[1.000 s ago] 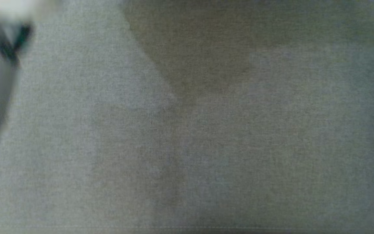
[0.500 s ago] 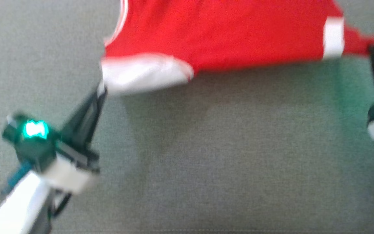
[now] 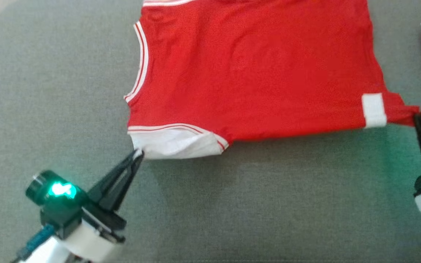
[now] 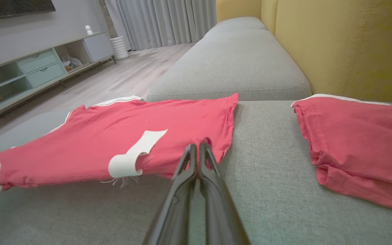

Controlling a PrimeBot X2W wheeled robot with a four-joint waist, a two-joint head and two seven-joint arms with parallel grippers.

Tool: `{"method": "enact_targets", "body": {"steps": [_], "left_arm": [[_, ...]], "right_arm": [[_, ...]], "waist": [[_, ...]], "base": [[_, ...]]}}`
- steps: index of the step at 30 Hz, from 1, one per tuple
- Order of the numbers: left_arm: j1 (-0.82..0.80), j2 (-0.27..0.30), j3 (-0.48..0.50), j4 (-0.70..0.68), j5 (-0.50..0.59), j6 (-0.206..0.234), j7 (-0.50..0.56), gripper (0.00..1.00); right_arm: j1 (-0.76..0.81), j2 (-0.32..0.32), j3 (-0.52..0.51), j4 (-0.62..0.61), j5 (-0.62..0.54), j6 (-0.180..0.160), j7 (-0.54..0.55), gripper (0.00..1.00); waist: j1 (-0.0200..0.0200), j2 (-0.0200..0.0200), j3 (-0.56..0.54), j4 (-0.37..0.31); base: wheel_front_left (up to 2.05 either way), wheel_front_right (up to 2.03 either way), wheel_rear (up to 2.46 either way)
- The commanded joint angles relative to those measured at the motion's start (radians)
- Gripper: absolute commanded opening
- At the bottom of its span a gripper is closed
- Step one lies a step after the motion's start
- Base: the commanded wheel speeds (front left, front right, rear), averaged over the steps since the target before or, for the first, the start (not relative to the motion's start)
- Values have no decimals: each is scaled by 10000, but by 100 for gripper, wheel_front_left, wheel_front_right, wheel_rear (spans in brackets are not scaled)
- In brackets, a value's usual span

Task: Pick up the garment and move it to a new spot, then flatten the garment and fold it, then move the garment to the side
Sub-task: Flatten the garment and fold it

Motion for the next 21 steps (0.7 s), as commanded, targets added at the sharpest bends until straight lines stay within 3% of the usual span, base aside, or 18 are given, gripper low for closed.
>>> {"method": "enact_targets", "body": {"steps": [1,10,21], "left_arm": [[-713,384,629,-288,11,58,-8,0],[-4088,10,937,649,383,-254,-33,0],[-7637,-216,371,2953,795,-483,-24,0]], "right_arm": [[-260,-210,-151,-282,-98,-7,-58,0],[-2329,27,-6,507,-226,-7,-58,0],[-5062,278,930,1746,-303,-7,-59,0]], "waist": [[0,-1,350,-25],[0,-1,1729,-75],[0,-1,2800,-559]], "base": [[0,0,0],[0,0,0],[0,0,0]]}}
